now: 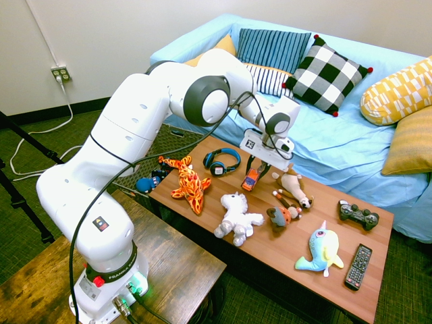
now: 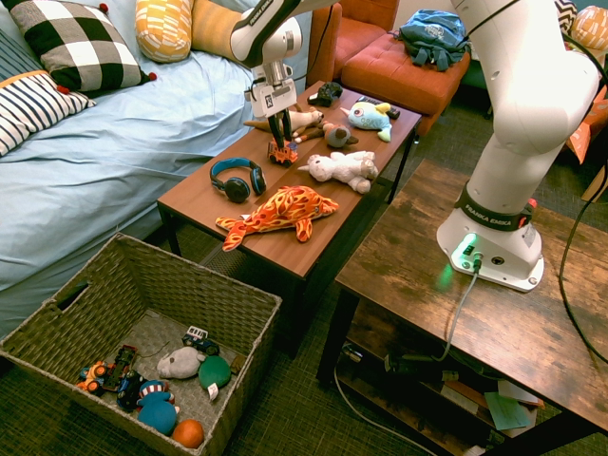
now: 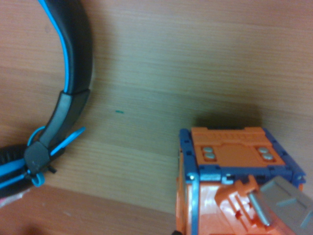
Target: Put the toy car in the basket
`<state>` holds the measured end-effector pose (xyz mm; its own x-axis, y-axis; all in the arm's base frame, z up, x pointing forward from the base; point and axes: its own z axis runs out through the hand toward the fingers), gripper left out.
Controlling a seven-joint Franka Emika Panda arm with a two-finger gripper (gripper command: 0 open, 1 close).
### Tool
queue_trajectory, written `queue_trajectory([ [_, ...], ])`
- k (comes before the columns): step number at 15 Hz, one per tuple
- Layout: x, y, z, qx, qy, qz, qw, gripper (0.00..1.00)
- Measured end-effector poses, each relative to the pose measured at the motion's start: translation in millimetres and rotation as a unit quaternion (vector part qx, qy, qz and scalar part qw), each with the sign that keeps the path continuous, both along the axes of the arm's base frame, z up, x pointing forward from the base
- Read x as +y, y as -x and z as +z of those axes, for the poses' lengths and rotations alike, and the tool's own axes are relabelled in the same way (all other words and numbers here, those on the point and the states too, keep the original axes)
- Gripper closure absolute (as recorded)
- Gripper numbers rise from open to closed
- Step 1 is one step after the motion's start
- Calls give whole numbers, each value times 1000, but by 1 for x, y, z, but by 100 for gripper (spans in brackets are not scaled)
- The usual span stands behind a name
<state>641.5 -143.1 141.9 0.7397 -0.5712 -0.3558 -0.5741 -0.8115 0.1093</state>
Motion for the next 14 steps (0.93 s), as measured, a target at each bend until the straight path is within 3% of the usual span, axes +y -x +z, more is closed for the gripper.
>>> queue_trajectory([
  [3,6,2,65,-43,-8,-2,999,100],
  [5,45,11,110,-62,-13,21,998,100],
  [7,125,27,147,-69,-1,53,996,100],
  [10,296,77,180,-71,40,100,992,100],
  [12,395,100,181,-67,63,124,988,100],
  [14,447,97,160,-49,82,138,986,100],
])
